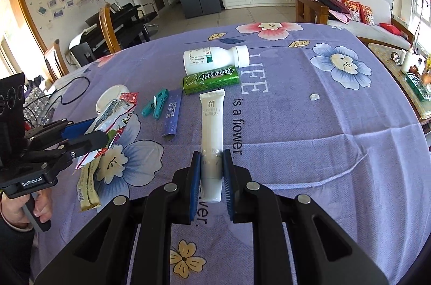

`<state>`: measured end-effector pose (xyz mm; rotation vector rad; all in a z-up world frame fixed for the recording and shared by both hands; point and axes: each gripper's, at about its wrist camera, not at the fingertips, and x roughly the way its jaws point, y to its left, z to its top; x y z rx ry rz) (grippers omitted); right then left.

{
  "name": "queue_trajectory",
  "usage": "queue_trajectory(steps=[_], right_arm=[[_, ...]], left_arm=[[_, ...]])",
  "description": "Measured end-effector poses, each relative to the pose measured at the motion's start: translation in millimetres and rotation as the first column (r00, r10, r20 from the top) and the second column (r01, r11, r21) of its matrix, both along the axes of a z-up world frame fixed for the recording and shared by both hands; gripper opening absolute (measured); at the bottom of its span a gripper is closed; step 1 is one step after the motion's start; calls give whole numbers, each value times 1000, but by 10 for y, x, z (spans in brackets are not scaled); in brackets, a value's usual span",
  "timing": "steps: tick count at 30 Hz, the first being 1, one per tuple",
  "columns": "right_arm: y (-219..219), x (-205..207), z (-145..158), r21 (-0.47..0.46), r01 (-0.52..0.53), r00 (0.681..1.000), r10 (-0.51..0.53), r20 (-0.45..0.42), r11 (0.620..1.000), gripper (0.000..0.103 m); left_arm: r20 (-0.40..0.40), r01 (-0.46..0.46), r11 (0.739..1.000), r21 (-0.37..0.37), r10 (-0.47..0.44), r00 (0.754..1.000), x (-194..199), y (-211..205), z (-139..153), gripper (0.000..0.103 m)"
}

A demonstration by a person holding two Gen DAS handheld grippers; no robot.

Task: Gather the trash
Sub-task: 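Carry the snack wrapper and lotion tube with both grippers over the bin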

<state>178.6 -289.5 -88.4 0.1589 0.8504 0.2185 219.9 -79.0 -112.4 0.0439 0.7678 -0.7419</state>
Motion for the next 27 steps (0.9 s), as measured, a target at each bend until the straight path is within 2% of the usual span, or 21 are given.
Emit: queue_trajectory(steps=[4, 8, 14, 20, 24, 27], right_arm=[[-142, -252, 177, 12, 20, 999, -21, 46, 1000, 16], [-442, -617, 362, 30, 81, 992, -83, 94, 996, 16], [-1116, -1364, 593, 69, 238, 954, -247, 170, 969, 16], [-1947, -2357, 674, 121, 406, 876, -424, 229, 906, 16], [-2553, -3130, 632, 169, 507, 804, -535, 259, 845, 16], [-3013, -3755, 536, 191, 590, 734, -619, 278, 785, 16]], left_arm=[[22, 30, 999, -33, -30, 999, -122, -153, 143, 36], [49, 103, 992, -68, -99, 994, -255, -498, 297, 36], [81, 263, 957, -125, -254, 964, -550, -1325, 518, 36], [112, 428, 887, -176, -414, 904, -1133, -2300, 680, 36], [117, 523, 828, -201, -510, 852, -1735, -2957, 696, 36], [118, 597, 776, -205, -586, 802, -2279, -3493, 650, 36]])
